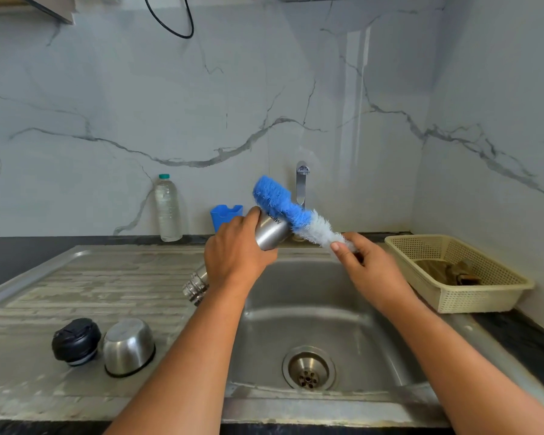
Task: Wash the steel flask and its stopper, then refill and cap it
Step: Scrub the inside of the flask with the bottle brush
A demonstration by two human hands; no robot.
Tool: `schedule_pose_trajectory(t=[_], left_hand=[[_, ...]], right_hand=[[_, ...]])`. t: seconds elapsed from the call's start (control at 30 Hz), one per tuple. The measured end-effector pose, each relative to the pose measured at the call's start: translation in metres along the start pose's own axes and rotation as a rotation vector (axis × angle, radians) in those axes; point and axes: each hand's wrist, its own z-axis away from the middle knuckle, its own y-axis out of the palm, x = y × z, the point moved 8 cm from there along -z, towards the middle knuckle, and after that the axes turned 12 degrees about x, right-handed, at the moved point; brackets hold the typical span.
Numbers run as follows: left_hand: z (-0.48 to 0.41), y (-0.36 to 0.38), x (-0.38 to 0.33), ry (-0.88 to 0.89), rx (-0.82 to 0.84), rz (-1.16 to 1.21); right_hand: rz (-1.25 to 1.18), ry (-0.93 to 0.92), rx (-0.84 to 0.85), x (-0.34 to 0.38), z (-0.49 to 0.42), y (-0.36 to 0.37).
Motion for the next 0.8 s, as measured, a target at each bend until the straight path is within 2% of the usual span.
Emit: schedule_pose_trajectory(t=[0.2, 0.37, 0.6, 0.8], left_hand=[[0.0, -0.011, 0.014, -0.032, -0.107, -0.091], [0.003, -0.003, -0.006, 0.073, -0.093, -0.188], [0.001, -0.012, 0.015, -0.052, -0.112, -0.151], [0.003, 0.004, -0.001, -0.025, -0.018, -0.056]], right_hand=[[-0.003, 0.028, 0.025, -0.012, 0.001, -0.006], [0.023, 0.037, -0.008, -0.009, -0.002, -0.006], [0.052, 0.038, 0.012, -0.01, 0.001, -0.014], [0.036, 0.011, -0.019, -0.011, -0.003, -0.006]])
